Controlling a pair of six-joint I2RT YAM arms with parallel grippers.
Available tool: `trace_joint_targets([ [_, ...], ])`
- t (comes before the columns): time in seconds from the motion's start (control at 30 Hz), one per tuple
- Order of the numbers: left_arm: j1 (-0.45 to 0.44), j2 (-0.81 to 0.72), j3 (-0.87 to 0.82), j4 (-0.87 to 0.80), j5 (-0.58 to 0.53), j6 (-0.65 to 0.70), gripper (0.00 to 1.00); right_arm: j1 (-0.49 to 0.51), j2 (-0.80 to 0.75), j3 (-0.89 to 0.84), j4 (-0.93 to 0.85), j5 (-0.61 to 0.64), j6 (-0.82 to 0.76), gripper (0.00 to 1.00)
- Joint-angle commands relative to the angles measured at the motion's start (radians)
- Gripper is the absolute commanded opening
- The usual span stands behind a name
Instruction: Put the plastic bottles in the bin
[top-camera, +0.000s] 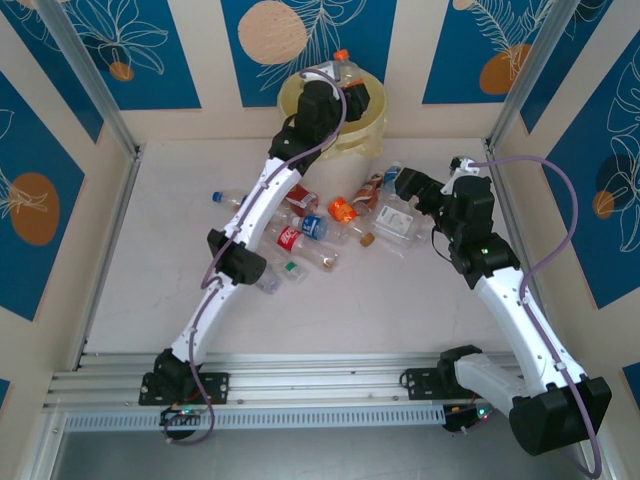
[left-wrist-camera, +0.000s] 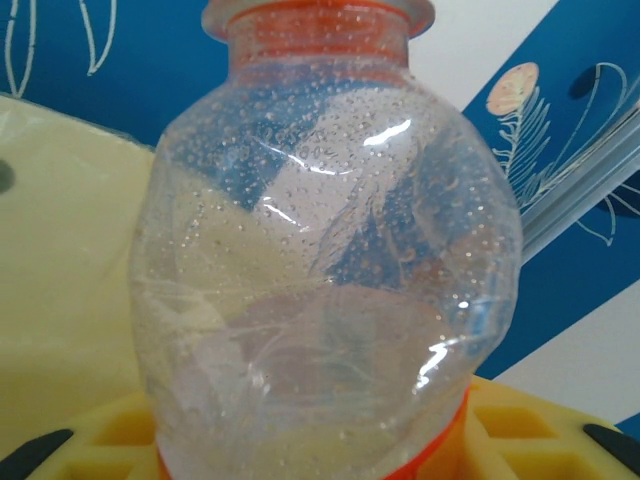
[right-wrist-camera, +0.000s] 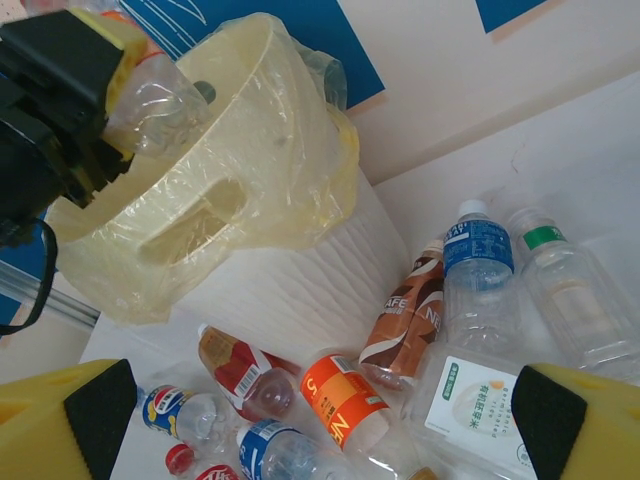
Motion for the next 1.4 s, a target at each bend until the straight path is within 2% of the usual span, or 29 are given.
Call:
trace_joint_targets([
  [0.0, 0.022, -0.008, 0.014, 0.041, -0.001, -0.021, 0.32, -0.006, 0.013, 0.027, -0.012, 0.001, 0.013, 0.99],
  [0.03, 0.025, -0.008, 0.009, 0.042, 0.003, -0.022, 0.37, -0.006, 0.023, 0.029, -0.018, 0.004, 0.016, 0.99],
  [0.1, 0.032, -0.007, -0.001, 0.032, 0.018, -0.052, 0.55, -0.007, 0.044, 0.036, -0.032, 0.003, 0.025, 1.00],
  [0.17, 0.045, -0.009, -0.014, 0.033, 0.077, -0.089, 0.68, -0.009, 0.061, 0.046, -0.044, 0.000, 0.032, 1.00],
  [0.23, 0.053, -0.016, -0.017, 0.012, 0.105, -0.102, 0.74, -0.010, 0.073, 0.053, -0.050, -0.002, 0.033, 1.00],
  [0.37, 0.072, -0.035, -0.021, 0.006, 0.195, -0.119, 0.94, -0.012, 0.082, 0.055, -0.050, -0.002, 0.030, 1.00],
  [0.43, 0.088, -0.052, -0.029, 0.008, 0.241, -0.133, 1.00, -0.014, 0.084, 0.051, -0.051, -0.002, 0.030, 1.00],
  [0.6, 0.134, -0.112, -0.046, -0.003, 0.394, -0.197, 1.00, -0.025, 0.107, 0.026, -0.039, 0.000, -0.010, 1.00],
  [0.67, 0.150, -0.140, -0.048, -0.004, 0.478, -0.227, 1.00, -0.039, 0.140, 0.024, -0.049, 0.000, -0.060, 0.99],
  [0.77, 0.167, -0.194, -0.062, -0.064, 0.547, -0.230, 1.00, -0.050, 0.197, 0.044, -0.088, -0.017, -0.155, 1.00],
  [0.97, 0.185, -0.295, -0.130, -0.145, 0.606, -0.187, 1.00, -0.053, 0.275, 0.058, -0.097, -0.090, -0.351, 1.00],
  [1.2, 0.202, -0.418, -0.343, -0.124, 0.634, -0.156, 1.00, -0.073, 0.360, 0.064, -0.099, -0.192, -0.601, 1.00],
  [1.37, 0.201, -0.479, -0.385, -0.129, 0.717, -0.087, 1.00, -0.083, 0.424, 0.078, -0.139, -0.279, -0.792, 1.00],
])
